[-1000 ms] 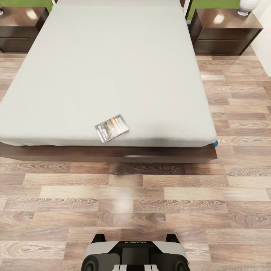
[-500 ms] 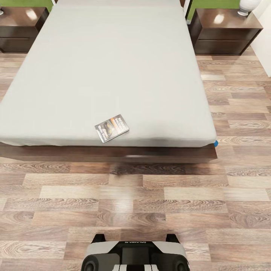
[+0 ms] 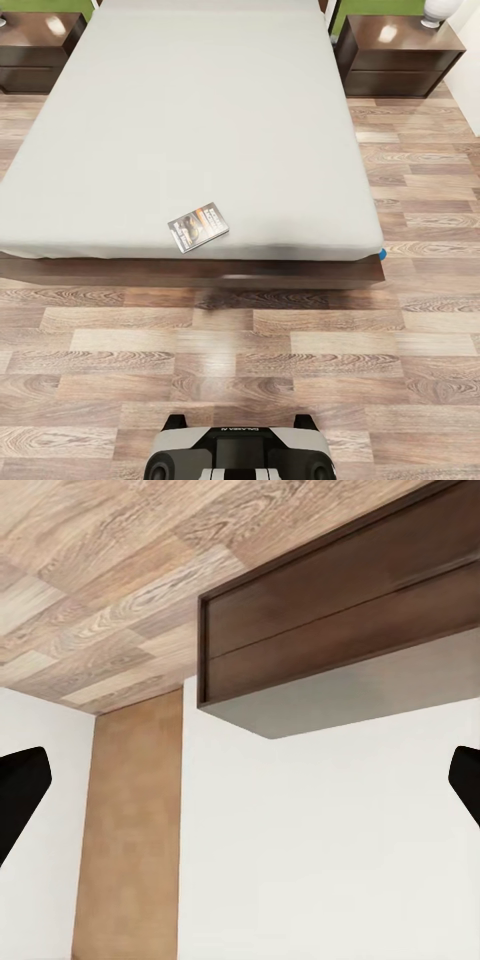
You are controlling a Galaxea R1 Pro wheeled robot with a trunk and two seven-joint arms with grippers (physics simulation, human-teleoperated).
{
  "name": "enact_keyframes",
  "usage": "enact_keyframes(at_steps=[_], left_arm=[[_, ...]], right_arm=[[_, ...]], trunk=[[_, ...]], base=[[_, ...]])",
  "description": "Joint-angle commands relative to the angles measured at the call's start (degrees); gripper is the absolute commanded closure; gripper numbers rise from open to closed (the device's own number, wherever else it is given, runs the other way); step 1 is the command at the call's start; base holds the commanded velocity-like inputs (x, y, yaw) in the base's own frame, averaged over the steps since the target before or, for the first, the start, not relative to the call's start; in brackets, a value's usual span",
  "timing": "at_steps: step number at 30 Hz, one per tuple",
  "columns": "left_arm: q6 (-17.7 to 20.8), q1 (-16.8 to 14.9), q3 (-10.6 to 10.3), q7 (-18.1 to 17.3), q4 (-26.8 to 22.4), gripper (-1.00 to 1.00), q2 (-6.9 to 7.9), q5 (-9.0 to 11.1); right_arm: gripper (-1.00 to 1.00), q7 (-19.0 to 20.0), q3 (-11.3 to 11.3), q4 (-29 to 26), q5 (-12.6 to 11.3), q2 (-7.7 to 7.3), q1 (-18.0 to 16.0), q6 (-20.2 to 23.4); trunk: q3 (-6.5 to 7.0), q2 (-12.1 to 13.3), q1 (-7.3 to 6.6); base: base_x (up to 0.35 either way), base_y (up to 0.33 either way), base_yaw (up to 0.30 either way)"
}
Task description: In the bedroom, move the book from the bed onto either nightstand, and place the two sandals side by side next to the bed.
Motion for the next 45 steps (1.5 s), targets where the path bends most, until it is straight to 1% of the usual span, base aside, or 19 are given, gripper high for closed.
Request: enact_keyframes(at_steps=[1, 4, 10, 27, 32, 45], left_arm=[[-0.2, 0.0, -0.4, 0.3, 0.0, -1.00, 0.01, 0.0], [-0.2, 0.0, -0.4, 0.4, 0.0, -1.00, -0.01, 0.1], [-0.2, 0.0, -0.4, 0.4, 0.0, -1.00, 0.02, 0.1], [-0.2, 0.0, -0.5, 0.2, 0.0, -1.00, 0.03, 0.0], [-0.1, 0.0, -0.6, 0.3, -0.1, -1.00, -0.17, -0.1], [-0.1, -0.1, -0.6, 0.1, 0.0, -1.00, -0.58, -0.2]], right_arm=[[-1.00, -0.2, -0.6, 0.0, 0.3, -0.05, -0.1, -0.2], [-1.00, -0.2, -0.7, -0.2, -0.4, -0.13, -0.3, -0.2], [-1.00, -0.2, -0.8, -0.3, -0.7, -0.17, -0.4, -0.2], [-1.00, 0.0, -0.8, 0.3, -0.7, 0.23, -0.5, -0.4], [-1.00, 0.1, -0.8, 0.4, -0.7, 0.31, -0.5, -0.4], [-1.00, 0.1, -0.8, 0.6, -0.7, 0.37, -0.5, -0.4]], trunk=[[-0.01, 0.0, 0.01], [-0.01, 0.0, 0.01], [-0.01, 0.0, 0.01], [-0.01, 0.0, 0.01], [0.00, 0.0, 0.01], [0.77, 0.0, 0.01]], base=[[0.000, 0.000, 0.000], [0.000, 0.000, 0.000], [0.000, 0.000, 0.000], [0.000, 0.000, 0.000], [0.000, 0.000, 0.000], [0.000, 0.000, 0.000]])
